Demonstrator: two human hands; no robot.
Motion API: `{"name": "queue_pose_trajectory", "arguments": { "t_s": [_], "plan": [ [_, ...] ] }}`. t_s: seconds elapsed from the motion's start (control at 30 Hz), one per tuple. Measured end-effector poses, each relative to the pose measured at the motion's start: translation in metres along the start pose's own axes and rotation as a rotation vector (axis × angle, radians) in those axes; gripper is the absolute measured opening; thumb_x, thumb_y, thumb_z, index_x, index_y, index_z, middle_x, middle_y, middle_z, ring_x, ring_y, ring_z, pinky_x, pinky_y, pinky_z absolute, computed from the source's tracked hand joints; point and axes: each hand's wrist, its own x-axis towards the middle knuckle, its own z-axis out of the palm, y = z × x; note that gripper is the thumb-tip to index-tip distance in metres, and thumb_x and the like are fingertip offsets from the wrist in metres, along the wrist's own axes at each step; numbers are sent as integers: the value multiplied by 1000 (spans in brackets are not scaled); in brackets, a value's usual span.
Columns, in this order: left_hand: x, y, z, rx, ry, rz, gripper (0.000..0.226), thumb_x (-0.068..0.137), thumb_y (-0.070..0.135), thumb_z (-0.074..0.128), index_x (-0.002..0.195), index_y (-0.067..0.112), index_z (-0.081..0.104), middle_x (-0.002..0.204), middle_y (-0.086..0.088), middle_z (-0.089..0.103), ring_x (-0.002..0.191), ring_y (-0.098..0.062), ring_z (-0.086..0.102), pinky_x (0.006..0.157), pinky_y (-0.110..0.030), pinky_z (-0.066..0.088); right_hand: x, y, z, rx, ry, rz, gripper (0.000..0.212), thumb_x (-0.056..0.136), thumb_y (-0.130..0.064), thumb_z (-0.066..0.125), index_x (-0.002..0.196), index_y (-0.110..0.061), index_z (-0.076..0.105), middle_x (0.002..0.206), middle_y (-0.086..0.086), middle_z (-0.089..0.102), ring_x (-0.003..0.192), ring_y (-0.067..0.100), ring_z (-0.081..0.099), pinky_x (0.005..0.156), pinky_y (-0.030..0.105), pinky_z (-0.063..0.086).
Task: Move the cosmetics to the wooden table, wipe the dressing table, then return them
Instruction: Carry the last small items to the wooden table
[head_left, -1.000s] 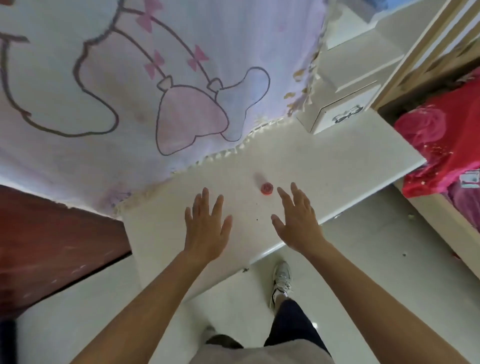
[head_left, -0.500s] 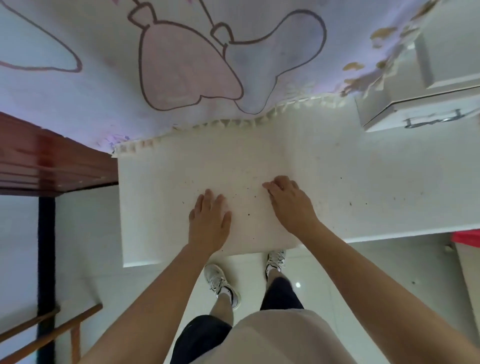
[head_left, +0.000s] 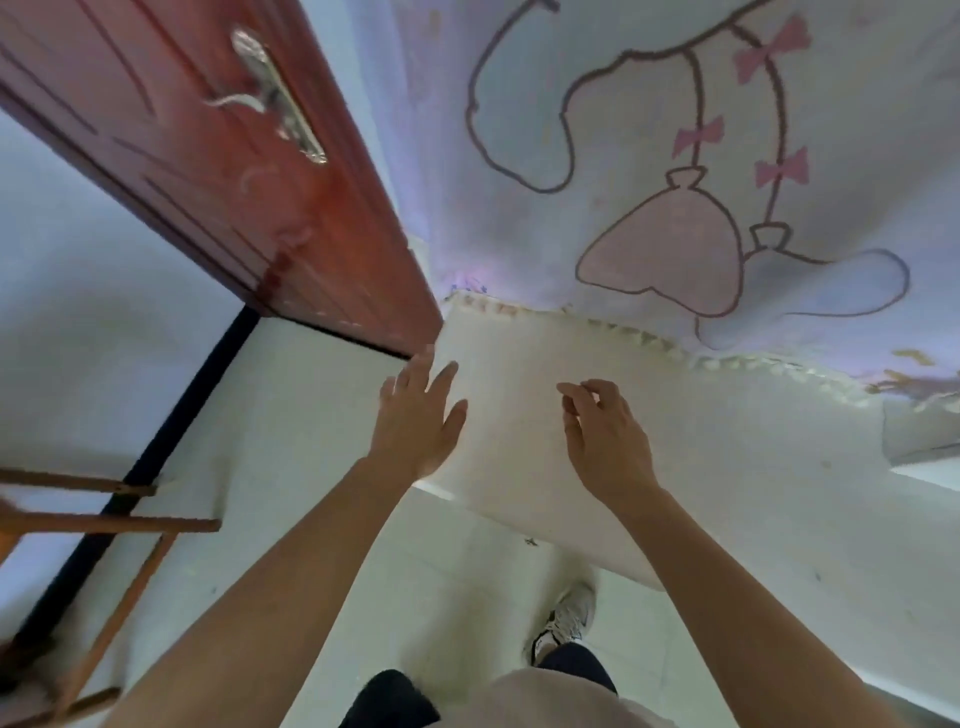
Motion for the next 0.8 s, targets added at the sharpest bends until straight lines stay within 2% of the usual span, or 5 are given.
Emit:
{"name": "queue_pose_trajectory", "arguments": {
  "t_s": [0.2,0.33,0.43,0.6,0.8],
  "plan": [
    [-113,-169,-51,41,81,-248,59,102,50,25,155,27,17,165,-4,2,151,-22,1,122,-48,9,9,-184,55,84,24,-317,32,99,-17,52,130,-20,59,125,7,52,106,27,58,79,40,54],
    [-216,-289,-67,54,116,-403,60,102,53,22,156,29,12,165,-3,-2,152,-24,-4,122,-52,5,-14,-315,124,88,-13,-548,31,90,-8,62,120,-13,66,116,9,58,98,28,63,71,39,57],
    [-301,-381,-75,58,150,-536,60,101,54,22,155,29,16,165,-4,1,152,-26,-1,121,-53,6,-41,-415,182,68,-102,-700,31,97,-15,55,127,-16,61,125,7,54,105,24,60,74,35,55],
    [-408,-482,-74,-28,162,-744,60,100,56,30,154,30,21,165,-1,4,152,-25,0,122,-51,7,-83,-534,252,-2,-240,-904,30,101,-23,47,130,-25,55,129,-1,49,107,16,56,70,24,47],
    [-474,-572,-60,-88,138,-909,61,99,59,29,154,33,18,165,-1,1,152,-24,-3,122,-52,8,-103,-642,314,-35,-310,-1038,33,103,-29,41,135,-29,49,129,-6,45,109,11,53,70,18,44]
  ]
}}
